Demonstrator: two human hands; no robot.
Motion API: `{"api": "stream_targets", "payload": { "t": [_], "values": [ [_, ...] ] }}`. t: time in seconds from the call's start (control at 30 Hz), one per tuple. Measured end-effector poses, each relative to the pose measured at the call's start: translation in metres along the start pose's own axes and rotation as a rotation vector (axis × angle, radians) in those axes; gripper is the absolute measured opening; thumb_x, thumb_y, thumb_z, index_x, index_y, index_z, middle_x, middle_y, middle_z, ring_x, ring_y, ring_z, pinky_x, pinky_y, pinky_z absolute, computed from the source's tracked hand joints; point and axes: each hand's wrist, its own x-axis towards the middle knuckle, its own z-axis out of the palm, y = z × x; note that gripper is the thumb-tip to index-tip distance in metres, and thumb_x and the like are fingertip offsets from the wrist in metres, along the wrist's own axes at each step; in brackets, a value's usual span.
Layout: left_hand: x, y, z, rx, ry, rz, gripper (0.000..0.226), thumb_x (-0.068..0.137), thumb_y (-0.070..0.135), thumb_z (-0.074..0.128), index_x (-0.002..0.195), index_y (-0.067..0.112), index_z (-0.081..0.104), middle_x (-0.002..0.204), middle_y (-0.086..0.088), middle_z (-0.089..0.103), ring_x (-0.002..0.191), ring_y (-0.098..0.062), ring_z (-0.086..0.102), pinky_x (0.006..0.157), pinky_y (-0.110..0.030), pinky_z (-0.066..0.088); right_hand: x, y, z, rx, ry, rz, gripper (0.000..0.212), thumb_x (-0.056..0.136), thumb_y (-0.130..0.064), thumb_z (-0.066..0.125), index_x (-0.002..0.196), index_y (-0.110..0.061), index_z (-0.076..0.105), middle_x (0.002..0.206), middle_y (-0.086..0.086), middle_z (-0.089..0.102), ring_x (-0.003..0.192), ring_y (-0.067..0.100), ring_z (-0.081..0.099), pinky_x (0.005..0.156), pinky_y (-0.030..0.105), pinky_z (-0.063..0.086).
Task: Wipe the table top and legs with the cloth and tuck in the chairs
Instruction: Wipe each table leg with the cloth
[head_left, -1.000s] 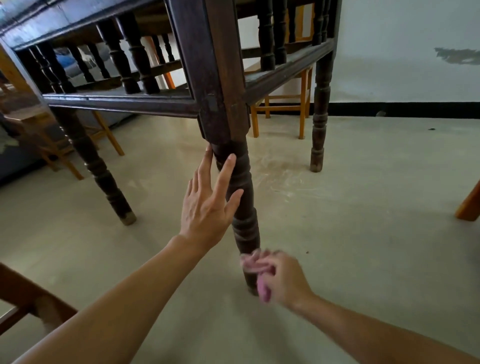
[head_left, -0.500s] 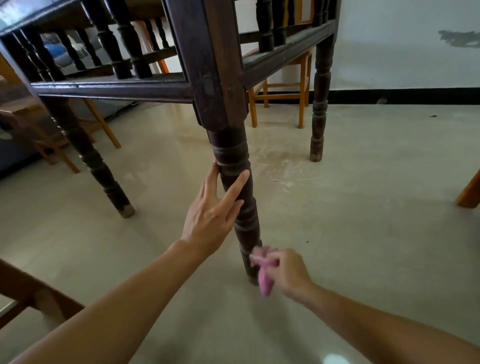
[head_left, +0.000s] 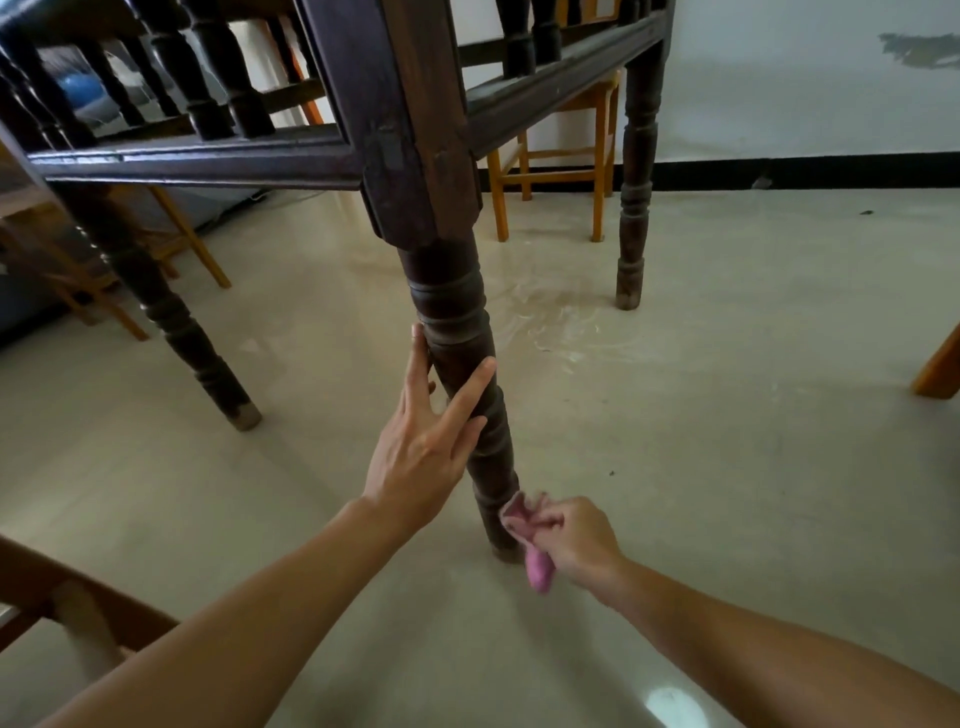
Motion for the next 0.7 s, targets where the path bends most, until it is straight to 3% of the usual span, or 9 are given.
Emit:
{"api": "stream_targets", "payload": {
  "t": [0.13,0.2,0.27,0.33,0.37,0.43,0.47,0.57,0.7],
  "values": [
    [-0.01,0.002,0.01,0.027,-0.074,-0.037,0.054,0.096,0.026,0.046,0.147,0.029,0.029,0.15,-0.026,0.022,0.119,-0.043,0.053,0.086,-0.047,0.053,0.024,-0.034,-0.028,0.178,0.233,-0.18,0.029,0.095,-0.044,0.057,0.088,-0.019,0.07,0.065,0.007,0.071,0.063,0.013,0.07,0.078,0.023,0.053],
    [-0.012,0.003,0.014,0.029,-0.112,-0.051,0.05,0.096,0.026,0.044,0.144,0.029,0.032,0.145,-0.025,0.032,0.114,-0.041,0.056,0.08,-0.046,0.057,0.028,-0.055,-0.023,0.257,0.335,-0.293,0.026,0.099,-0.032,0.052,0.095,-0.014,0.07,0.077,0.0,0.071,0.065,0.004,0.066,0.068,0.017,0.049],
    [-0.011,0.003,0.016,0.033,-0.112,-0.044,0.051,0.093,0.018,0.053,0.14,0.027,0.036,0.135,-0.027,0.041,0.102,-0.042,0.06,0.071,-0.045,0.059,0.027,-0.046,0.002,0.271,0.353,-0.323,0.022,0.102,-0.025,0.047,0.106,-0.019,0.067,0.082,-0.003,0.067,0.069,0.006,0.062,0.068,0.022,0.049],
    [-0.012,0.003,0.017,0.035,-0.108,-0.018,0.058,0.088,0.008,0.063,0.138,0.025,0.038,0.127,-0.029,0.046,0.094,-0.042,0.061,0.066,-0.045,0.059,0.017,-0.009,0.032,0.033,0.241,-0.166,0.018,0.101,-0.029,0.048,0.106,-0.033,0.065,0.082,-0.002,0.066,0.072,0.011,0.062,0.077,0.03,0.053],
    [-0.013,0.003,0.017,0.031,-0.114,-0.011,0.06,0.087,0.006,0.064,0.138,0.024,0.039,0.126,-0.029,0.046,0.093,-0.041,0.061,0.065,-0.046,0.059,0.008,0.008,0.041,-0.064,0.1,-0.051,0.016,0.099,-0.027,0.053,0.093,-0.031,0.067,0.082,-0.002,0.067,0.072,0.01,0.062,0.08,0.03,0.055],
    [-0.014,0.001,0.018,0.022,-0.124,-0.005,0.06,0.088,0.006,0.063,0.139,0.024,0.038,0.124,-0.028,0.046,0.091,-0.04,0.06,0.066,-0.046,0.059,0.002,0.033,0.043,-0.08,-0.114,0.094,0.015,0.092,-0.02,0.067,0.078,-0.025,0.07,0.079,-0.005,0.071,0.068,0.001,0.066,0.071,0.018,0.055],
    [-0.013,-0.001,0.019,0.018,-0.123,-0.001,0.06,0.088,0.005,0.063,0.139,0.024,0.038,0.124,-0.028,0.046,0.09,-0.039,0.06,0.067,-0.046,0.059,0.005,0.034,0.035,-0.045,-0.123,0.104,0.011,0.09,-0.017,0.069,0.08,-0.022,0.071,0.074,-0.005,0.072,0.065,-0.002,0.067,0.062,0.011,0.051],
    [-0.014,-0.003,0.021,0.006,-0.12,-0.025,0.063,0.086,0.0,0.064,0.139,0.023,0.04,0.122,-0.027,0.047,0.086,-0.036,0.058,0.067,-0.044,0.058,0.036,0.017,0.003,0.042,0.129,0.032,0.006,0.091,-0.015,0.065,0.096,-0.015,0.068,0.065,0.0,0.072,0.058,0.005,0.069,0.059,0.014,0.05],
    [-0.018,-0.001,0.025,-0.018,-0.135,-0.059,0.067,0.084,-0.002,0.065,0.14,0.025,0.04,0.126,-0.025,0.045,0.09,-0.035,0.059,0.067,-0.043,0.059,0.056,-0.013,-0.001,0.205,0.352,-0.078,0.026,0.088,-0.017,0.069,0.11,-0.024,0.056,0.094,-0.005,0.066,0.067,0.018,0.069,0.06,0.033,0.06]
  ]
}}
